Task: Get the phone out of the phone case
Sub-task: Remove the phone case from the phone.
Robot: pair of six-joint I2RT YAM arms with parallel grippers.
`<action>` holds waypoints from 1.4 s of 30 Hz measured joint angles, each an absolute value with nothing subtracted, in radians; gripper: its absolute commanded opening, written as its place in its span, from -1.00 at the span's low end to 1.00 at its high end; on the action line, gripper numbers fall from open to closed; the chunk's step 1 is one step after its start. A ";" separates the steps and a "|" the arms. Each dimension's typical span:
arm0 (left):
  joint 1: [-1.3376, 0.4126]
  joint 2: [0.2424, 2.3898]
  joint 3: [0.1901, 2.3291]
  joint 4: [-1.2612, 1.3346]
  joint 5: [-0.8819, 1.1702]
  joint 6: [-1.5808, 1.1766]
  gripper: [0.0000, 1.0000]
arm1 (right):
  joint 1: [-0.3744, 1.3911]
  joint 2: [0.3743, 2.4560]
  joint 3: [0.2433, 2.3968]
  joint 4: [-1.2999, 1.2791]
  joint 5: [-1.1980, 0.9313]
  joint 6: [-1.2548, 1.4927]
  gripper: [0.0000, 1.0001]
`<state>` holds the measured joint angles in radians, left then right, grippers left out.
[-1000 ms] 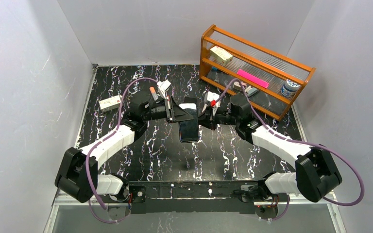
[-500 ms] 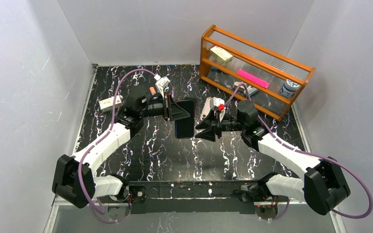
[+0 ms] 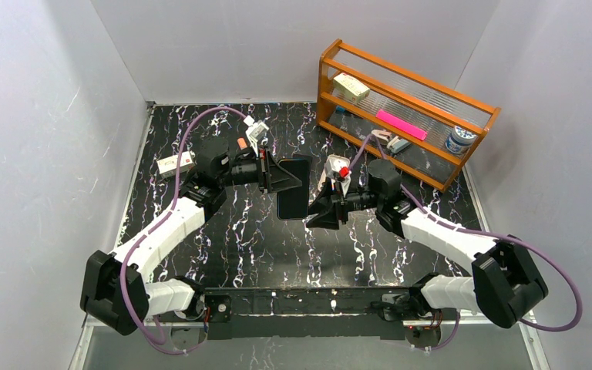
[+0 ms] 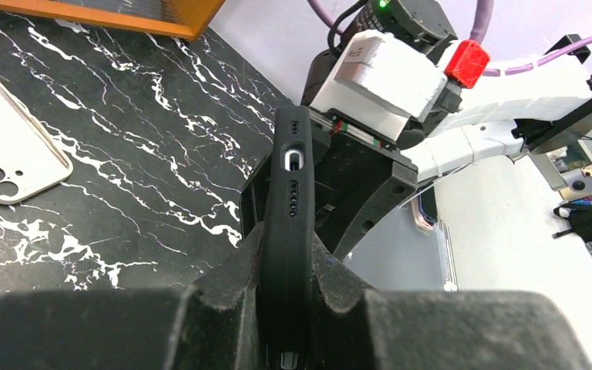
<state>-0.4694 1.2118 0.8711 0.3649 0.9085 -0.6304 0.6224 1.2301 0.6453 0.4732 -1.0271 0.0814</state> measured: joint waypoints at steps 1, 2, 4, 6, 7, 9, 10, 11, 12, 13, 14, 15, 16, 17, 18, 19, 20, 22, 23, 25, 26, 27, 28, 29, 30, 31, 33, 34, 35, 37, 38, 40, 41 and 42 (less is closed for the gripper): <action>-0.469 1.211 0.871 0.368 0.910 -0.632 -1.00 | 0.625 1.236 0.646 0.474 -1.029 0.082 -0.09; -0.469 1.211 0.871 0.371 0.913 -0.633 -1.00 | 0.628 1.241 0.647 0.474 -1.030 0.083 -0.12; -0.469 1.210 0.871 0.378 0.919 -0.638 -1.00 | 0.632 1.248 0.651 0.473 -1.033 0.083 -0.14; -0.469 1.210 0.871 0.385 0.925 -0.641 -1.00 | 0.636 1.251 0.659 0.474 -1.036 0.083 -0.16; -0.469 1.210 0.871 0.389 0.927 -0.644 -1.00 | 0.637 1.251 0.662 0.474 -1.036 0.082 -0.16; -0.470 1.210 0.871 0.395 0.929 -0.648 -1.00 | 0.638 1.252 0.672 0.474 -1.039 0.081 -0.17; -0.470 1.210 0.871 0.398 0.929 -0.650 -1.00 | 0.638 1.253 0.676 0.475 -1.040 0.081 -0.18; -0.471 1.210 0.871 0.399 0.930 -0.651 -1.00 | 0.638 1.256 0.680 0.475 -1.044 0.081 -0.19; -0.472 1.210 0.871 0.401 0.932 -0.653 -1.00 | 0.639 1.259 0.685 0.475 -1.047 0.081 -0.21; -0.474 1.210 0.871 0.403 0.932 -0.654 -1.00 | 0.640 1.263 0.689 0.475 -1.050 0.080 -0.25; -0.474 1.210 0.871 0.405 0.933 -0.655 -1.00 | 0.641 1.266 0.691 0.475 -1.051 0.080 -0.31; -0.474 1.210 0.871 0.406 0.933 -0.656 -1.00 | 0.642 1.267 0.694 0.475 -1.053 0.079 -0.38; -0.474 1.210 0.871 0.407 0.934 -0.657 -1.00 | 0.642 1.268 0.696 0.474 -1.056 0.076 -0.44; -0.474 1.210 0.871 0.410 0.935 -0.659 -1.00 | 0.642 1.269 0.698 0.473 -1.060 0.076 -0.50; -0.474 1.210 0.871 0.413 0.938 -0.659 -1.00 | 0.643 1.271 0.698 0.471 -1.062 0.075 -0.58; -0.475 1.210 0.871 0.416 0.941 -0.659 -1.00 | 0.643 1.272 0.700 0.466 -1.066 0.075 -0.64; -0.475 1.210 0.871 0.419 0.945 -0.659 -1.00 | 0.643 1.272 0.702 0.460 -1.070 0.072 -0.68; -0.475 1.210 0.871 0.420 0.949 -0.664 -1.00 | 0.643 1.274 0.709 0.446 -1.079 0.067 -0.76; -0.475 1.210 0.871 0.420 0.950 -0.667 -1.00 | 0.644 1.275 0.711 0.442 -1.080 0.060 -0.80; -0.475 1.212 0.871 0.420 0.950 -0.677 -1.00 | 0.645 1.275 0.711 0.440 -1.081 0.045 -0.90; -0.475 1.214 0.871 0.420 0.951 -0.682 -1.00 | 0.646 1.275 0.712 0.437 -1.083 0.036 -0.93; -0.475 1.218 0.871 0.421 0.952 -0.688 -1.00 | 0.647 1.275 0.712 0.435 -1.083 0.028 -0.96; -0.475 1.223 0.871 0.421 0.954 -0.694 -1.00 | 0.648 1.275 0.712 0.428 -1.082 0.017 -0.97; -0.474 1.230 0.871 0.421 0.957 -0.701 -1.00 | 0.649 1.275 0.712 0.419 -1.080 0.004 -0.97; -0.474 1.234 0.871 0.422 0.958 -0.703 -1.00 | 0.650 1.275 0.712 0.414 -1.079 -0.008 -0.97; -0.473 1.238 0.871 0.423 0.962 -0.708 -1.00 | 0.651 1.275 0.712 0.408 -1.079 -0.025 -0.97; -0.472 1.247 0.871 0.424 0.966 -0.714 -1.00 | 0.652 1.275 0.712 0.397 -1.078 -0.063 -0.97; -0.472 1.251 0.871 0.427 0.970 -0.717 -1.00 | 0.653 1.275 0.712 0.391 -1.077 -0.081 -0.97; -0.471 1.254 0.871 0.429 0.973 -0.719 -1.00 | 0.655 1.275 0.712 0.387 -1.077 -0.097 -0.97; -0.469 1.257 0.871 0.430 0.980 -0.720 -1.00 | 0.657 1.275 0.712 0.377 -1.074 -0.133 -0.97; -0.469 1.258 0.871 0.430 0.981 -0.722 -1.00 | 0.659 1.275 0.712 0.372 -1.073 -0.147 -0.97; -0.468 1.261 0.871 0.430 0.985 -0.725 -1.00 | 0.665 1.275 0.719 0.349 -1.065 -0.189 -0.97; -0.466 1.263 0.871 0.430 0.987 -0.728 -1.00 | 0.670 1.276 0.724 0.336 -1.060 -0.206 -0.97; -0.464 1.264 0.871 0.430 0.988 -0.731 -1.00 | 0.674 1.276 0.730 0.319 -1.052 -0.226 -0.97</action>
<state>-0.4644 1.2640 0.8707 0.4301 0.9878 -0.7311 0.6739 1.2762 0.7303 0.3195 -1.0515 -0.2256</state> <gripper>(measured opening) 0.137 0.283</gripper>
